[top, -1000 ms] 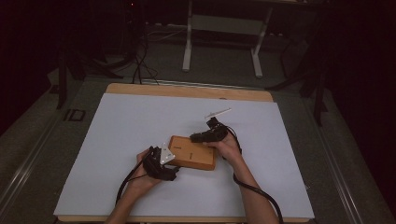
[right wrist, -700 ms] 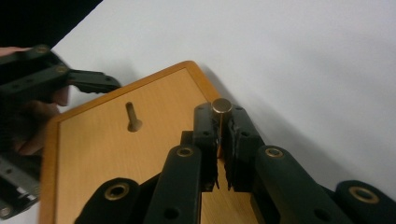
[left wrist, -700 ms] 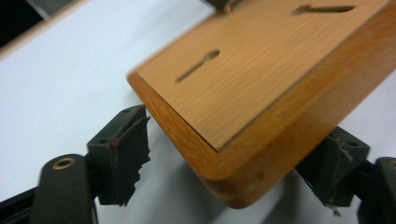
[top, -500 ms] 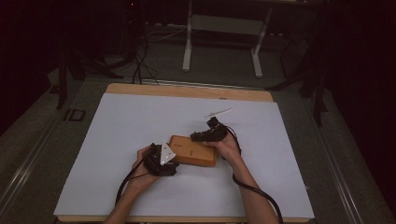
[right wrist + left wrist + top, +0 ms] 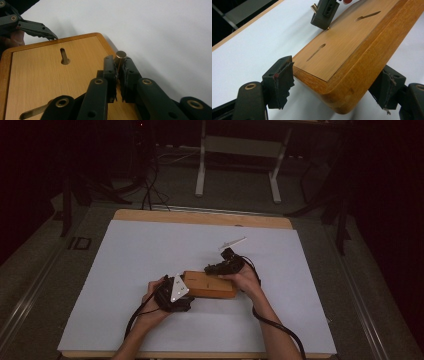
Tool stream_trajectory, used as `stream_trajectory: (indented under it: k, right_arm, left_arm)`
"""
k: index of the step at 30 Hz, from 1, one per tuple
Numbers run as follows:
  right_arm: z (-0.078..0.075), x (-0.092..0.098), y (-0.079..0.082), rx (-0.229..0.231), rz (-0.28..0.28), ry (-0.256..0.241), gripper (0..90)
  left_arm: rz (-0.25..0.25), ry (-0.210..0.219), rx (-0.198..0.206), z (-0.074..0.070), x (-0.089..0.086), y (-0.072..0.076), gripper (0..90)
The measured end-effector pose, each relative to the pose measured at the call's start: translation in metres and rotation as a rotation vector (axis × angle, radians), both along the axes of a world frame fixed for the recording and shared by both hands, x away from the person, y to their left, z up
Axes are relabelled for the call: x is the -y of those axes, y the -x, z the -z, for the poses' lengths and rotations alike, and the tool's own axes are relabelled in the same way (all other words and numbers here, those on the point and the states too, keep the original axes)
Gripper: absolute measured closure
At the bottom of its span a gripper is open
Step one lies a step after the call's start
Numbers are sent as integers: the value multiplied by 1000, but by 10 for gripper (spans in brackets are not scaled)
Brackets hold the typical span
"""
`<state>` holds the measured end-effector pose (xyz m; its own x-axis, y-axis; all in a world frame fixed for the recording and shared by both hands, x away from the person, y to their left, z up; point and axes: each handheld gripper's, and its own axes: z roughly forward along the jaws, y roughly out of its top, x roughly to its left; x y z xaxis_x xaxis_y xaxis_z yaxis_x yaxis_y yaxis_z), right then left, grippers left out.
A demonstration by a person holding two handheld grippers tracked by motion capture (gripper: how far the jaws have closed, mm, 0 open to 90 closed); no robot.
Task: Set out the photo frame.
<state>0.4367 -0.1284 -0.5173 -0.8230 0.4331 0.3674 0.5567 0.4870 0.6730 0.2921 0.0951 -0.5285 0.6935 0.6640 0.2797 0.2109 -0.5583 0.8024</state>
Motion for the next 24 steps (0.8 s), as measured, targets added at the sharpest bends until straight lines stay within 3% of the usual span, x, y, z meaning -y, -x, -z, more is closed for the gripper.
stream_trajectory:
  k: [9, 10, 12, 22, 24]
  right_arm:
    - [-1, -2, 1, 21, 12, 31, 784]
    - [-2, -2, 2, 31, 17, 36, 729]
    - [-3, -1, 3, 37, 22, 40, 708]
    - [-4, 4, 4, 33, -8, 31, 679]
    - [-5, 4, 4, 29, -17, 20, 670]
  left_arm:
    - [-6, 31, 8, -3, -4, -2, 299]
    - [-7, 33, 8, -3, -4, -2, 300]
    - [-6, 35, 4, -4, -4, -2, 299]
    - [27, 32, 8, -8, 1, 1, 303]
    - [65, 39, 10, -9, 3, 3, 312]
